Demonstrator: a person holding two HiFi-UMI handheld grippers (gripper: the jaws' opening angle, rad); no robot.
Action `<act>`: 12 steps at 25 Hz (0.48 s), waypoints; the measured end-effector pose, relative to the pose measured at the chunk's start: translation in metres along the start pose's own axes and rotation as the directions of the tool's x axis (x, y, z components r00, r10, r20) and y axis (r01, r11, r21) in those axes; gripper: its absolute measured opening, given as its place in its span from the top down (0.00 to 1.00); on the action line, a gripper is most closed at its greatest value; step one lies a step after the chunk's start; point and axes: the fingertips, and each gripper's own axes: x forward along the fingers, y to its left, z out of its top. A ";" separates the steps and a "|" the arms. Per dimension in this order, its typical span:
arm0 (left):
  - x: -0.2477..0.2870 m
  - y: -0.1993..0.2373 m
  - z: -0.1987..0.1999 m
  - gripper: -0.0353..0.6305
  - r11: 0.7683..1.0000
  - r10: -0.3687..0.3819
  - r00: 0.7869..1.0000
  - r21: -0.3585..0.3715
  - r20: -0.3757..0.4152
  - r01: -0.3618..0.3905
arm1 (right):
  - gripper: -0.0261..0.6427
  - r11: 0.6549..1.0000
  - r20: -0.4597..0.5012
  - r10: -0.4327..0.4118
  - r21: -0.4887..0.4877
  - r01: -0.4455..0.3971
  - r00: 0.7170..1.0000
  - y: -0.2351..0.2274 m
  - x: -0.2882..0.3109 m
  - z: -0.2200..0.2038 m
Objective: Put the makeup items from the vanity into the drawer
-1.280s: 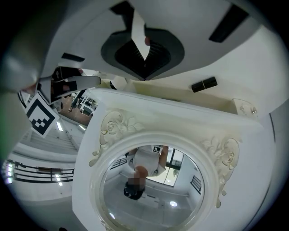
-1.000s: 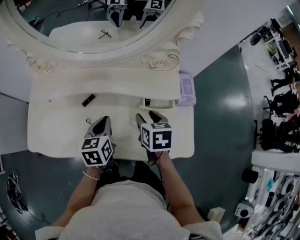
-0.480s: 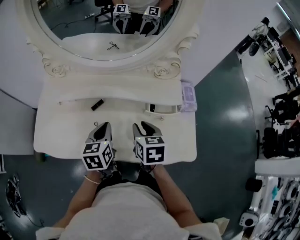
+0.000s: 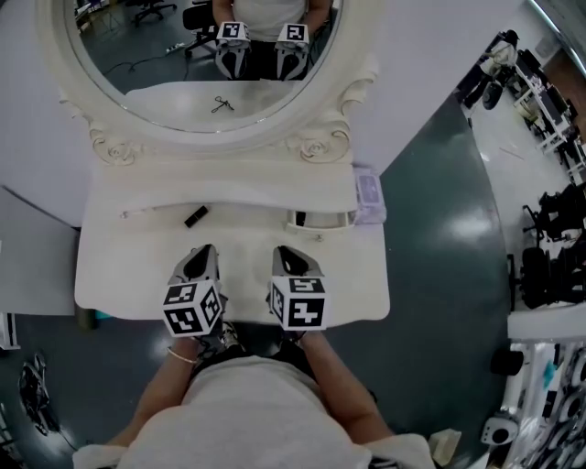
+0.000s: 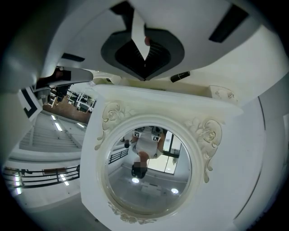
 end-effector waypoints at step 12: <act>-0.008 0.005 0.007 0.94 1.000 0.026 0.999 0.013 0.040 -0.027 | 0.92 1.000 0.019 -0.016 0.017 0.016 1.000 -0.013 -0.001 0.011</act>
